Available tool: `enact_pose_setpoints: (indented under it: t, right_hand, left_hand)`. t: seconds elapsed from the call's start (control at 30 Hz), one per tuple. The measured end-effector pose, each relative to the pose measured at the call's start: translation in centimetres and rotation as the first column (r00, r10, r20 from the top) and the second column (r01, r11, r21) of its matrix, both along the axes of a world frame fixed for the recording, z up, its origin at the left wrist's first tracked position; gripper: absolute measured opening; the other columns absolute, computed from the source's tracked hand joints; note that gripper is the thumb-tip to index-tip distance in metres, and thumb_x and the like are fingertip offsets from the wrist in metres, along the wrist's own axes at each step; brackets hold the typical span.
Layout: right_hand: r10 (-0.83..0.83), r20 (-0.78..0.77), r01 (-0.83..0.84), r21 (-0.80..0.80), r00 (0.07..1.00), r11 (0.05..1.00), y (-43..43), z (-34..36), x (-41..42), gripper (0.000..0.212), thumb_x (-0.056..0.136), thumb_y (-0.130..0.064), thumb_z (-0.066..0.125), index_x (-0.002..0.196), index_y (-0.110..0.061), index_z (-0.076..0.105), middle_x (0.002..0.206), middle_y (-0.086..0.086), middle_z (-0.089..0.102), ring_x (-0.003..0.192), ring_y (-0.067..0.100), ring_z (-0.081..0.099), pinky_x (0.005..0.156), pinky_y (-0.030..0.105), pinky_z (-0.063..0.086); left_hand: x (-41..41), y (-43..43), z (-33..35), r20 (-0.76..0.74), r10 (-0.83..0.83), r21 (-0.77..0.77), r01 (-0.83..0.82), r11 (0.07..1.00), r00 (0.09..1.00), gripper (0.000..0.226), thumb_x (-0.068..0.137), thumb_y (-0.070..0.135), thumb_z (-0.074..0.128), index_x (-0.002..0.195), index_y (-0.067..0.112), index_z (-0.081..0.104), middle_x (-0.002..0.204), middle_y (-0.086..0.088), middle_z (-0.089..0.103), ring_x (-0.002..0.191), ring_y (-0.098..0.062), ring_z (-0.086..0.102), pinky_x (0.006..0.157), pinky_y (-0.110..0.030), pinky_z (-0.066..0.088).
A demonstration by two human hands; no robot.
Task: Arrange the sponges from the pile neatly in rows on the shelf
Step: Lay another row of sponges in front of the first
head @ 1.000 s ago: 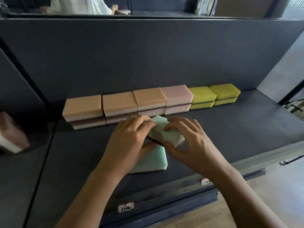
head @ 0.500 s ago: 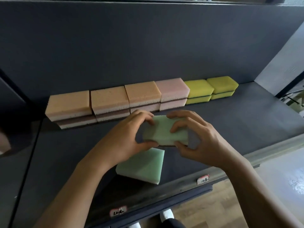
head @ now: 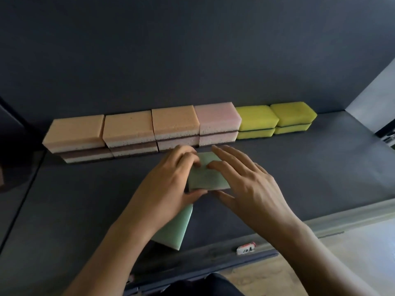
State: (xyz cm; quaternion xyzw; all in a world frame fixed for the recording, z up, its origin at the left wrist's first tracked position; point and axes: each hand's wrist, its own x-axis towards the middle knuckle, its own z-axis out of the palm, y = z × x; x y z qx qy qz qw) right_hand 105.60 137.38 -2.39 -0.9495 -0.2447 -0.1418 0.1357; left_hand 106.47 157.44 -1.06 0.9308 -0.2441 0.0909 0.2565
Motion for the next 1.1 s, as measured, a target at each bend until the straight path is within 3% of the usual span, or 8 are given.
enact_pose_setpoints:
  t: [0.13, 0.33, 0.53, 0.8, 1.1]
  right_hand:
    - [0.008, -0.008, -0.008, -0.001, 1.000, 1.000, -0.3, -0.6, 0.4, 0.065, 0.071, -0.023, 0.086, 0.128, -0.023, 0.056, 0.147, -0.004, 0.049, 0.139, 0.018, 0.042, 0.102, 0.035, 0.048]
    - [0.016, 0.002, -0.016, 0.005, 1.000, 1.000, -0.9, -0.7, 1.3, 0.061, 0.072, -0.024, 0.085, 0.126, -0.022, 0.058, 0.143, -0.005, 0.052, 0.135, 0.019, 0.045, 0.101, 0.033, 0.045]
    - [0.013, -0.004, -0.014, -0.006, 1.000, 1.000, -1.6, -0.7, 2.3, 0.053, 0.076, -0.021, 0.078, 0.125, -0.022, 0.058, 0.137, -0.005, 0.055, 0.128, 0.020, 0.047, 0.095, 0.036, 0.049]
    - [-0.016, -0.034, 0.016, 0.011, 0.999, 1.000, -3.1, -1.6, 4.4, 0.048, 0.081, -0.025, 0.075, 0.126, -0.025, 0.058, 0.137, -0.006, 0.053, 0.128, 0.018, 0.045, 0.089, 0.034, 0.050]
    - [-0.015, -0.031, 0.015, -0.001, 0.999, 1.000, -3.2, -2.1, 4.7, 0.054, 0.082, -0.030, 0.077, 0.132, -0.026, 0.057, 0.144, -0.005, 0.052, 0.136, 0.021, 0.044, 0.106, 0.037, 0.041]
  left_hand:
    - [0.2, -0.6, -0.3, -0.026, 0.018, 0.022, -0.017, 1.000, 1.000, 0.048, 0.075, 0.042, 0.067, 0.114, 0.016, 0.055, 0.131, 0.006, 0.046, 0.114, -0.011, 0.052, 0.089, -0.021, 0.042]
    - [0.6, -1.0, -0.5, -0.039, 0.036, 0.027, -0.035, 0.999, 0.999, 0.048, 0.078, 0.042, 0.066, 0.118, 0.018, 0.055, 0.137, 0.008, 0.042, 0.118, -0.012, 0.051, 0.088, -0.032, 0.050]
    - [1.4, -1.3, -0.6, -0.052, 0.035, 0.063, -0.032, 0.998, 0.998, 0.048, 0.080, 0.039, 0.070, 0.122, 0.022, 0.054, 0.141, 0.013, 0.037, 0.115, -0.009, 0.052, 0.087, -0.026, 0.046]
    - [2.0, -1.2, -0.9, -0.033, 0.058, 0.058, -0.056, 0.997, 0.998, 0.039, 0.082, 0.035, 0.072, 0.115, 0.023, 0.057, 0.136, 0.011, 0.043, 0.108, -0.010, 0.057, 0.079, -0.030, 0.053]
    - [2.4, -1.1, -1.4, -0.028, 0.108, 0.142, -0.103, 0.985, 0.994, 0.031, 0.085, 0.042, 0.063, 0.110, 0.023, 0.061, 0.122, 0.014, 0.052, 0.095, -0.009, 0.060, 0.068, -0.025, 0.049]
